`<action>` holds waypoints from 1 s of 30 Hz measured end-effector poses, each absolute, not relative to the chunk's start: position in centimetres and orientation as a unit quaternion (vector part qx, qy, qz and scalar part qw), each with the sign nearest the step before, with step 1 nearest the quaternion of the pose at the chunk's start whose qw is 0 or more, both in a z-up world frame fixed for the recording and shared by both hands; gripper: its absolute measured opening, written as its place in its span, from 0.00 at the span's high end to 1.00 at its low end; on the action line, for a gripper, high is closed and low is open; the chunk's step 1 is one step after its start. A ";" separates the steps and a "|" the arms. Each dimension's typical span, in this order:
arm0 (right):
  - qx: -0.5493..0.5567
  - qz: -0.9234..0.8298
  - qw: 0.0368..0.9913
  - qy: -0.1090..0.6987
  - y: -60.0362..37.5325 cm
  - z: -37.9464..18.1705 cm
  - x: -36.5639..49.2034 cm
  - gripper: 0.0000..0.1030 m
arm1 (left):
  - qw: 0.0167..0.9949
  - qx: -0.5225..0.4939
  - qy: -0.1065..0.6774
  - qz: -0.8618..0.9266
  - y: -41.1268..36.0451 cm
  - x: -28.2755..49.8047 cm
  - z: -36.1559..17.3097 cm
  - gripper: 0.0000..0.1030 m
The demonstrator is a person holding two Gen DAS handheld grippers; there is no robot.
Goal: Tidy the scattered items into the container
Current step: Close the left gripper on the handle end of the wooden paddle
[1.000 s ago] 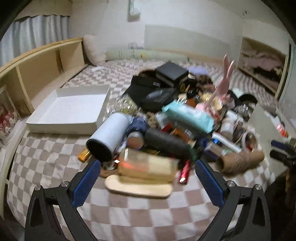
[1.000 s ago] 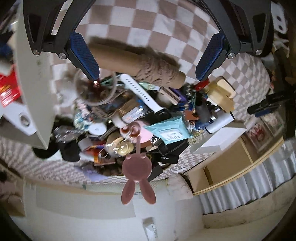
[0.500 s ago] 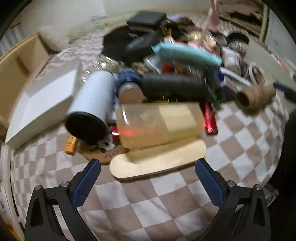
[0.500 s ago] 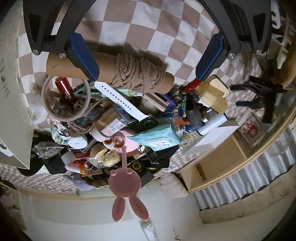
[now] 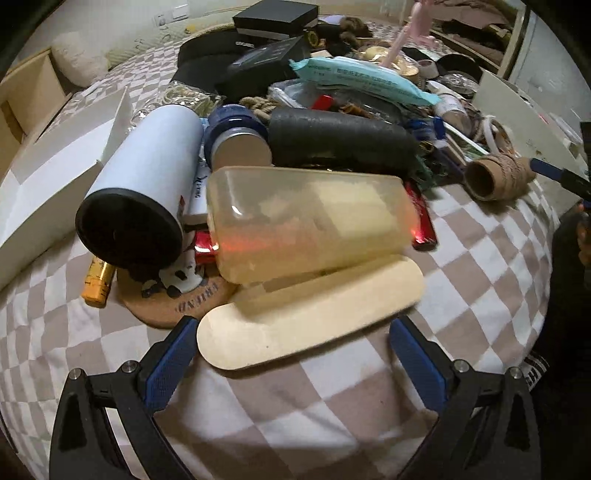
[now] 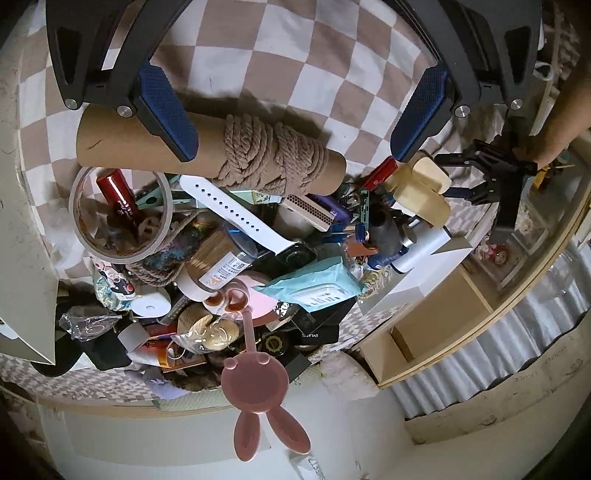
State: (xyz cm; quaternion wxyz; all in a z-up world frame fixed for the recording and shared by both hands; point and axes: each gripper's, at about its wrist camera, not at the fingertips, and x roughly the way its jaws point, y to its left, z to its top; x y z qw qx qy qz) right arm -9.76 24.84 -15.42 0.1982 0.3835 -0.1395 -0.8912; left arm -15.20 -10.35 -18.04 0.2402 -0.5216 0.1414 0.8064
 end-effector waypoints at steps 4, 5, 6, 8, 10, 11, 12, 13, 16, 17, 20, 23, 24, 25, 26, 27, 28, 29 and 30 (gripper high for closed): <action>0.386 -0.888 0.200 -0.148 25.0 -15.6 -9.8 0.00 | 0.284 -0.534 0.134 0.785 -9.8 -13.0 -17.7 0.00; 0.387 -0.887 0.201 -0.151 25.1 -15.6 -9.8 0.00 | 0.297 -0.537 0.133 0.779 -9.6 -12.3 -17.5 0.00; 0.388 -0.886 0.201 -0.153 25.1 -15.7 -9.8 0.00 | 0.308 -0.538 0.138 0.773 -9.3 -11.5 -17.5 0.00; 0.389 -0.885 0.204 -0.153 25.0 -15.7 -9.9 0.00 | 0.316 -0.534 0.157 0.768 -9.0 -10.3 -17.5 0.00; 0.392 -0.881 0.214 -0.155 24.8 -15.8 -9.8 0.00 | 0.317 -0.528 0.169 0.770 -8.8 -9.6 -17.4 0.00; 0.395 -0.876 0.226 -0.159 24.6 -15.8 -9.7 0.00 | 0.316 -0.524 0.175 0.771 -8.8 -9.4 -17.5 0.00; 0.397 -0.870 0.240 -0.166 24.3 -15.8 -9.6 0.00 | 0.310 -0.519 0.180 0.776 -8.8 -9.5 -17.6 0.00; 0.399 -0.866 0.250 -0.169 24.0 -15.8 -9.4 0.00 | 0.303 -0.514 0.185 0.781 -8.7 -9.8 -17.8 0.00; 0.402 -0.861 0.272 -0.150 21.9 -15.8 -8.5 0.00 | 0.294 -0.501 0.188 0.792 -8.4 -11.1 -18.4 0.00; 0.404 -0.860 0.277 -0.141 21.2 -15.9 -8.2 0.00 | 0.294 -0.498 0.188 0.794 -8.2 -11.4 -18.7 0.00; 0.411 -0.854 0.297 -0.121 19.2 -16.3 -7.5 0.00 | 0.309 -0.491 0.191 0.792 -7.4 -11.8 -19.2 0.03; 0.418 -0.847 0.309 -0.114 18.3 -16.7 -7.3 0.00 | 0.319 -0.481 0.203 0.791 -7.0 -11.3 -19.5 0.07; 0.420 -0.845 0.313 -0.114 18.1 -16.8 -7.3 0.00 | 0.319 -0.480 0.201 0.792 -7.1 -11.3 -19.5 0.08; 0.420 -0.843 0.315 -0.114 18.0 -16.8 -7.3 0.00 | 0.320 -0.481 0.194 0.793 -7.4 -11.3 -19.5 0.09; 0.420 -0.843 0.317 -0.115 17.9 -16.8 -7.4 0.00 | 0.318 -0.481 0.188 0.795 -7.6 -11.3 -19.4 0.14; 0.420 -0.841 0.320 -0.118 17.8 -16.8 -7.6 0.00 | 0.315 -0.480 0.183 0.798 -7.8 -11.2 -19.3 0.16; 0.421 -0.840 0.322 -0.119 17.6 -16.7 -7.9 0.00 | 0.308 -0.477 0.179 0.803 -8.1 -11.2 -19.2 0.23; 0.421 -0.839 0.324 -0.120 17.5 -16.7 -8.1 0.00 | 0.301 -0.475 0.175 0.808 -8.3 -11.1 -19.1 0.30; 0.419 -0.840 0.324 -0.119 17.3 -16.5 -8.3 0.00 | 0.294 -0.472 0.172 0.813 -8.5 -10.9 -19.0 0.34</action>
